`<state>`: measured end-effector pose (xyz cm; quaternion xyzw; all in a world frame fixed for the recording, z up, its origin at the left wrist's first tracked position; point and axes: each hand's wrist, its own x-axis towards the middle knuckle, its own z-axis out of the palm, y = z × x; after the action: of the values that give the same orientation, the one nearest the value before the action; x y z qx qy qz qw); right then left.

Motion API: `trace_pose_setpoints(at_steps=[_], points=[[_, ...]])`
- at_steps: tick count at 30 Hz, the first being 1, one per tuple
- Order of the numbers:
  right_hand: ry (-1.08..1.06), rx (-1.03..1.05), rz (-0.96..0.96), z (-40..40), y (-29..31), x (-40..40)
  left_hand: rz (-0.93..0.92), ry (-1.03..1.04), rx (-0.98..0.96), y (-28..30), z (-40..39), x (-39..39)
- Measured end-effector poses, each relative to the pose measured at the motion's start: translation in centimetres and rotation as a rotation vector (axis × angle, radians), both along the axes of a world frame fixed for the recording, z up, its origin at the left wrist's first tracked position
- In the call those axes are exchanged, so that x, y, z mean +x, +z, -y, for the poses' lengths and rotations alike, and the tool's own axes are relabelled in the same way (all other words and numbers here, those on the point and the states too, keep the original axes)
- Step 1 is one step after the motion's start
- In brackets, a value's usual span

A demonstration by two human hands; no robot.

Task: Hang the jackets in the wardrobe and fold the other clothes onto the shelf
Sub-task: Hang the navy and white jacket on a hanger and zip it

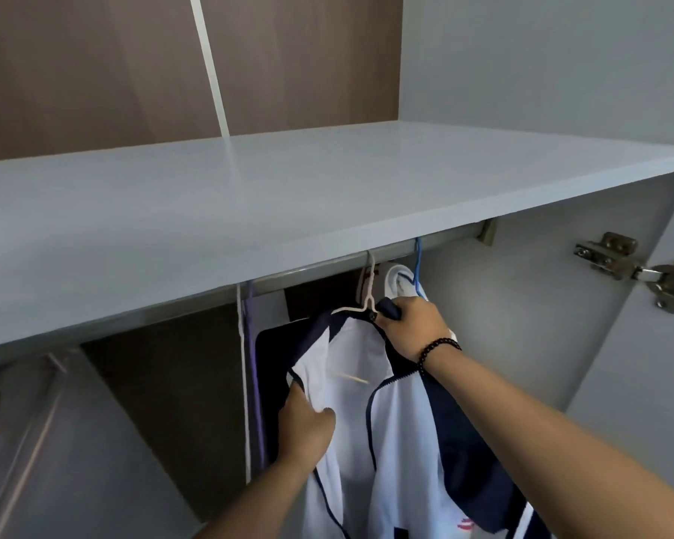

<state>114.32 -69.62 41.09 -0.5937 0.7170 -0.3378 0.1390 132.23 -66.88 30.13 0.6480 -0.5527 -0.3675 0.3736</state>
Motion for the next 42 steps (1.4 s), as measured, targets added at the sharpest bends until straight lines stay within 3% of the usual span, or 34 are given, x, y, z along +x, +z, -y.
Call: trace_pose_setpoints(at_steps=[6,10,12,14,17,20,22,24,30,38,40,42], points=[[-0.114,-0.156,-0.221,-2.3,-1.4,0.2,-0.014,0.046,0.064,-2.7,-3.1,0.4],[-0.167,-0.478,-0.369,-4.3,-3.4,-0.1,-0.056,0.118,0.085,-3.4,-4.2,0.4],[-0.18,-0.592,-0.353,-5.2,-4.2,-0.3,-0.06,0.146,0.11,-3.4,-4.8,0.4],[-0.15,-0.622,-0.206,-6.0,-5.0,-0.1,-0.058,0.151,0.129,-3.4,-5.3,0.3],[-0.223,-0.437,0.268,-6.9,-6.1,0.5,-0.107,0.136,0.116,-3.4,-6.4,0.1],[-0.238,-0.044,0.78,-7.6,-6.9,0.3,-0.176,0.131,-0.011,-3.1,-8.1,-0.9],[-0.127,0.023,0.737,-8.7,-7.5,-0.1,-0.229,0.132,-0.097,-2.3,-9.5,-1.7],[-0.041,-0.044,0.683,-10.0,-7.5,-0.7,-0.279,0.15,-0.134,-1.5,-11.0,-2.7],[0.217,-0.053,0.735,-13.0,-3.4,-3.4,-0.271,0.111,-0.207,0.9,-13.8,-6.0],[0.47,0.045,0.503,-15.5,-0.4,-4.3,0.262,-0.233,-0.356,4.9,-13.7,-8.6],[0.485,0.051,0.519,-15.8,-0.4,-4.8,0.333,-0.271,-0.374,5.2,-14.0,-8.3],[0.511,0.066,0.65,-16.6,-0.8,-5.5,0.318,-0.257,-0.326,5.5,-14.2,-7.9]])
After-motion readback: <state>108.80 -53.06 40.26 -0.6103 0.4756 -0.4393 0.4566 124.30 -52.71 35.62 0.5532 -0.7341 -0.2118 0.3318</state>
